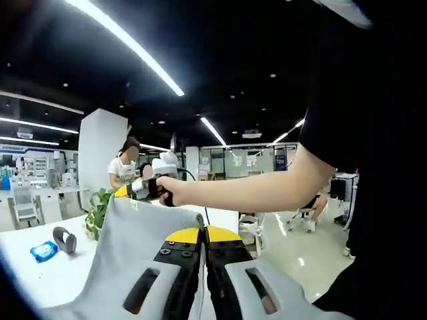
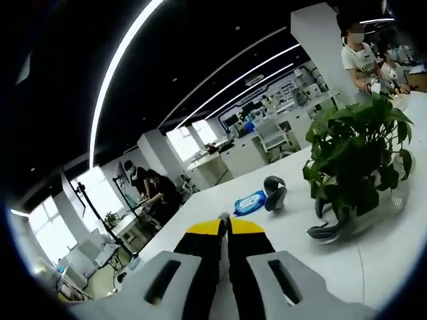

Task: Fold the towel on the table until its edges align and the towel forms a compact rectangular stack.

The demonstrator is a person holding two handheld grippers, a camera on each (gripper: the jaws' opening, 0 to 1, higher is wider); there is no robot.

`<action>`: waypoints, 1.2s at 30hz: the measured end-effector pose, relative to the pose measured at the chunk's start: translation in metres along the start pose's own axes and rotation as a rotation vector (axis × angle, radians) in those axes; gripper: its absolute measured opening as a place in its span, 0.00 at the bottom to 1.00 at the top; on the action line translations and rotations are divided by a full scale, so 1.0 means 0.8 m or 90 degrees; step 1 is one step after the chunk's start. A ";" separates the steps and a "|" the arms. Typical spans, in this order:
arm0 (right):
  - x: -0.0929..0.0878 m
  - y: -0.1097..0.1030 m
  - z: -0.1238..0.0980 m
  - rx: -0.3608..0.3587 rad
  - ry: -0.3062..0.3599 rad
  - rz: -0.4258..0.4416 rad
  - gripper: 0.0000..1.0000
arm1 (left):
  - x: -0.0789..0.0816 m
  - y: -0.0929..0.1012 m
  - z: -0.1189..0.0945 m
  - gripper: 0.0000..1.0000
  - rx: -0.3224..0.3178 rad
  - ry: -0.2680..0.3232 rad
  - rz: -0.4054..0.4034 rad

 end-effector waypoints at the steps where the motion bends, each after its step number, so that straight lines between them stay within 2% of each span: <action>1: -0.003 -0.001 0.004 -0.003 -0.004 0.000 0.00 | 0.000 -0.002 -0.002 0.01 0.004 -0.001 0.001; 6: -0.008 -0.016 0.022 0.006 -0.007 0.012 0.00 | 0.002 -0.018 -0.020 0.01 0.038 0.002 0.000; 12: -0.015 -0.040 0.060 0.027 -0.027 0.015 0.00 | 0.002 -0.044 -0.054 0.01 0.092 0.004 -0.009; 14: -0.015 -0.043 0.075 0.036 -0.029 0.021 0.00 | 0.000 -0.058 -0.070 0.01 0.111 -0.018 0.050; 18: -0.023 -0.070 0.101 0.071 -0.053 0.027 0.00 | 0.004 -0.074 -0.098 0.01 0.111 -0.029 0.071; 22: -0.013 -0.059 0.132 0.085 -0.073 0.014 0.00 | 0.003 -0.096 -0.125 0.01 0.148 -0.046 0.070; 26: -0.019 -0.079 0.151 0.108 -0.067 0.029 0.00 | 0.002 -0.112 -0.148 0.01 0.187 -0.046 0.042; 30: -0.030 -0.096 0.173 0.128 -0.078 0.048 0.00 | -0.002 -0.128 -0.173 0.01 0.231 -0.055 0.037; 36: -0.046 -0.111 0.196 0.146 -0.103 0.051 0.00 | -0.011 -0.146 -0.200 0.01 0.262 -0.069 0.018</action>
Point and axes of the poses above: the point that each gripper's makers call its tool centre point, and the gripper's own axes: z roughly forward along the fingers, y roughly to its right, x roughly out of its top, the point moved 4 cm from there along -z, roughly backward along the fingers, and after that the axes turned 8 degrees about x, right-handed, at the moved point
